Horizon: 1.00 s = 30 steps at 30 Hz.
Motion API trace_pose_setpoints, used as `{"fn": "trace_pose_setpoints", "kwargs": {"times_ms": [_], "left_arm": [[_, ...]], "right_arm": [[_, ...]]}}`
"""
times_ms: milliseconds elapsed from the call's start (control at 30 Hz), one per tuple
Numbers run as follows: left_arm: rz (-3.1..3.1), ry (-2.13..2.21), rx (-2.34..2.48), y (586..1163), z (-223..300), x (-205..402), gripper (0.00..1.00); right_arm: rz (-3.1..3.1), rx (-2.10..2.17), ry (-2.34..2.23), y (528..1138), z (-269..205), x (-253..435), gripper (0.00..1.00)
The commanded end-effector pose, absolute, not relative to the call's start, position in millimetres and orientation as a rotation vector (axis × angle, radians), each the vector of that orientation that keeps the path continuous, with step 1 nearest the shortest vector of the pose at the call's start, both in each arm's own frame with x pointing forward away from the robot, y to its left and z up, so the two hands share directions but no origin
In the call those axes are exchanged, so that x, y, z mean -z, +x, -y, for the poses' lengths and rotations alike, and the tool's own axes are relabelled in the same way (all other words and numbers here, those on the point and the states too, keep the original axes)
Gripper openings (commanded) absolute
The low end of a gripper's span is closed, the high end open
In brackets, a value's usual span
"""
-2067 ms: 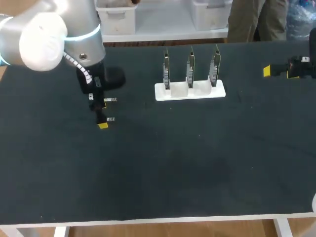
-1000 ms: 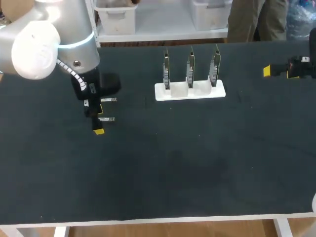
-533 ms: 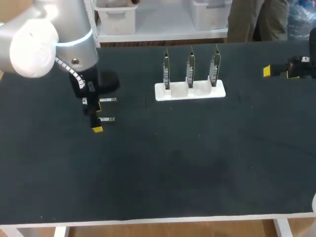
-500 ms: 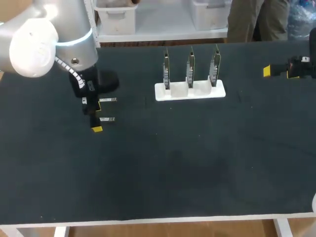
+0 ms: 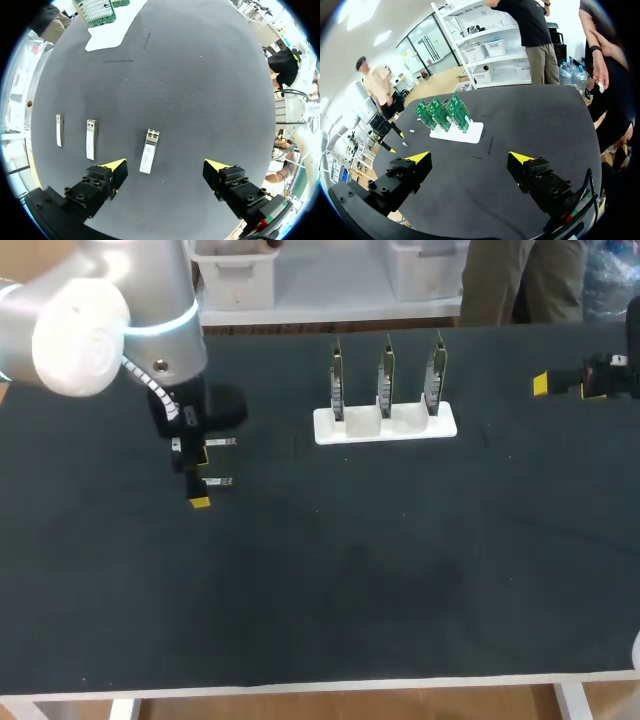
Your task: Pick up the optical module with the left hand, and insert it into the network port with the right hand.
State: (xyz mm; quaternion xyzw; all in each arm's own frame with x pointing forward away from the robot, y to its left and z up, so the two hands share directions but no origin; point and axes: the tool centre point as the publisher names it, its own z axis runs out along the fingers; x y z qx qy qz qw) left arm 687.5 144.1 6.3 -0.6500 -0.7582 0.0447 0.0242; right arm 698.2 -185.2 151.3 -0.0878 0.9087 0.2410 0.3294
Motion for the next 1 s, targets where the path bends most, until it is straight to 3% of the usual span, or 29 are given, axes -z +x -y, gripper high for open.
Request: {"fn": "trace_pose_setpoints", "kwargs": {"times_ms": [33, 1000], "left_arm": [[2.330, -2.010, -0.148, 694, -142, 2, 1.00], [2.332, -2.000, -0.072, 708, -159, 11, 1.00]], "right_arm": [[-2.377, -0.629, -0.229, 698, 185, -151, 1.00], [-2.377, -0.629, -0.229, 698, 185, -151, 1.00]]}}
